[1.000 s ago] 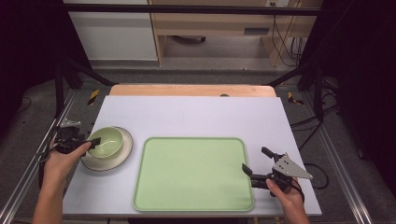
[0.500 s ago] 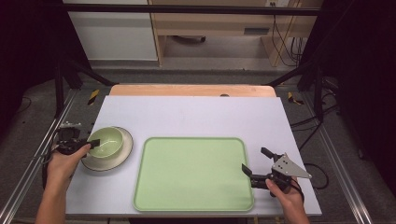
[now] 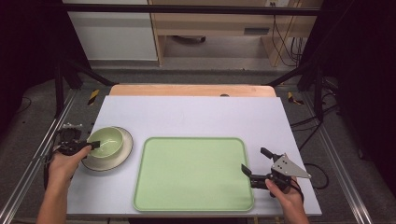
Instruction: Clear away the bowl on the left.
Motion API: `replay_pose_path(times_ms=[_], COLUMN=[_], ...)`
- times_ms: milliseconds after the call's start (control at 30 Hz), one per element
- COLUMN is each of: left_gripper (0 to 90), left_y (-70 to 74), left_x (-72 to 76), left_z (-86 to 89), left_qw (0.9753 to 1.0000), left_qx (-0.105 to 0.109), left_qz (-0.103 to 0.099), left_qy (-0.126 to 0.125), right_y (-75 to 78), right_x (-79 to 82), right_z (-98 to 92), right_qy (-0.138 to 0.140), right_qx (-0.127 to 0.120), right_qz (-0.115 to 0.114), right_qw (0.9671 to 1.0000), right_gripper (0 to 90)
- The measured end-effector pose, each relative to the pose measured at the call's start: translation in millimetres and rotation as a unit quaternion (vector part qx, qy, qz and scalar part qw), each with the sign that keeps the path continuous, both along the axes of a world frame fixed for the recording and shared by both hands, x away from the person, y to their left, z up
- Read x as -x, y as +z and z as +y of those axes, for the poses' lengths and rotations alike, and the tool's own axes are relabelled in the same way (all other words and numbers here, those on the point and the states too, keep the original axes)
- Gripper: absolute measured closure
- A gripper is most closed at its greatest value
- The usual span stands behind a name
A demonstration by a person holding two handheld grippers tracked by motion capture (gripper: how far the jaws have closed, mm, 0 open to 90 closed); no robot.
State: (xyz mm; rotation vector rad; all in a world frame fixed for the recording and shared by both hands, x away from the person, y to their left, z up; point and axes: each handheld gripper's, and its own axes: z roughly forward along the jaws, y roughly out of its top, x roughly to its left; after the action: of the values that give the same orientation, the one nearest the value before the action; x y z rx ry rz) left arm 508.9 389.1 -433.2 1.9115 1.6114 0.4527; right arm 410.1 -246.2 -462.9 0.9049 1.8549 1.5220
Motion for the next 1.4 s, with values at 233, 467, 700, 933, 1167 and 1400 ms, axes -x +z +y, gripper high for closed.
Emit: replay_pose_path(times_ms=[233,467,700,933,1167,1400], left_gripper=[64.0,66.5,69.4,73.9,75.3,78.9], left_y=[0.1,-1.5,-1.0,-1.1,-4.1,-4.6], left_x=[0.4,0.2,0.6,0.5,-1.1,-1.4], left_z=[2.1,2.2,4.0,3.8,-0.3,-1.9], left_qw=[1.0000,1.0000,1.0000,1.0000,0.9999,0.9999], left_qx=[0.001,0.003,0.003,0.003,-0.008,-0.016], left_qz=[0.002,0.002,0.001,0.001,0.002,0.001], left_qy=[0.002,0.005,0.007,0.005,0.006,0.004], right_y=[-0.3,-0.4,-0.6,-0.7,-0.8,-0.9], right_x=[-0.3,-0.2,-0.2,-0.2,-0.2,-0.3], right_z=[-0.4,0.0,-0.1,0.2,0.2,0.0], right_qy=[0.000,-0.001,-0.001,0.000,-0.001,-0.001], right_qx=[0.000,0.001,0.000,0.001,0.001,0.001], right_qz=[0.001,0.003,0.003,0.004,0.006,0.006], right_qw=[1.0000,1.0000,1.0000,1.0000,1.0000,1.0000], right_gripper=[4.8,4.8,4.8,4.8,4.8,4.8])
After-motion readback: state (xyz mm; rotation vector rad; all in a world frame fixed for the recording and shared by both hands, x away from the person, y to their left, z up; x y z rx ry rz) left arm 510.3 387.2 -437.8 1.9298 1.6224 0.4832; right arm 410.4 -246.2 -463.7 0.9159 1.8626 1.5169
